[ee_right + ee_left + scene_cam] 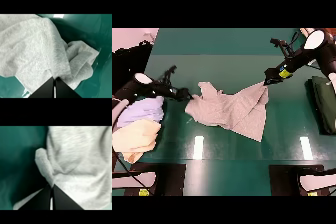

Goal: Fold the shirts.

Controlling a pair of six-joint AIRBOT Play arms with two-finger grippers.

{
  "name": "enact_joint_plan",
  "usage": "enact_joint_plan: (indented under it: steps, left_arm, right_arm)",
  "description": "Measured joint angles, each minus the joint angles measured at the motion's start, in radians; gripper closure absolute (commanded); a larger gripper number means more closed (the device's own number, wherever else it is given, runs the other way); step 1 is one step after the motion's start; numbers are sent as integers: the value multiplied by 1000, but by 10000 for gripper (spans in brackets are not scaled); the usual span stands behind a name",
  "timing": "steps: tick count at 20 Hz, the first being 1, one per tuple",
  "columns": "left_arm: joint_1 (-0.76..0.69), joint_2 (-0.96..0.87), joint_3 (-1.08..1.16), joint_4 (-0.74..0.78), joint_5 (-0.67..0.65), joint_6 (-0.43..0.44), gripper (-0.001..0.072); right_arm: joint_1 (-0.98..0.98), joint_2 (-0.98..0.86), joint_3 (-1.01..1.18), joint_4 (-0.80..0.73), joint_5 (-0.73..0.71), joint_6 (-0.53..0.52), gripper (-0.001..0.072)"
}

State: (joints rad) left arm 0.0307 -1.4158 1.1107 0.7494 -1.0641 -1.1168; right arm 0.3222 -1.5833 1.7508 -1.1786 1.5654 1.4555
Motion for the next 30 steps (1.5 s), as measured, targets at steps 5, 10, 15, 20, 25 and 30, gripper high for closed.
enact_joint_plan:
  steps: [5,10,15,20,25,30]
  left_arm:
    - [69,219,264,6,-89,-27,687]
    - [101,467,531,18,-119,-49,687]
    - [108,594,761,27,-127,-125,687]
    - [109,624,930,28,-146,-194,687]
    - [109,601,870,97,-202,-239,687]
    - [108,473,620,141,-288,-256,687]
  right_arm:
    - [-62,179,0,0,-22,-12,701]
    - [-159,449,1,5,-138,-40,701]
    - [-258,682,1,11,-277,-48,701]
    - [-346,811,15,12,-330,-51,702]
    - [-370,693,220,13,-209,-51,702]
    - [-374,429,225,14,-30,-2,702]
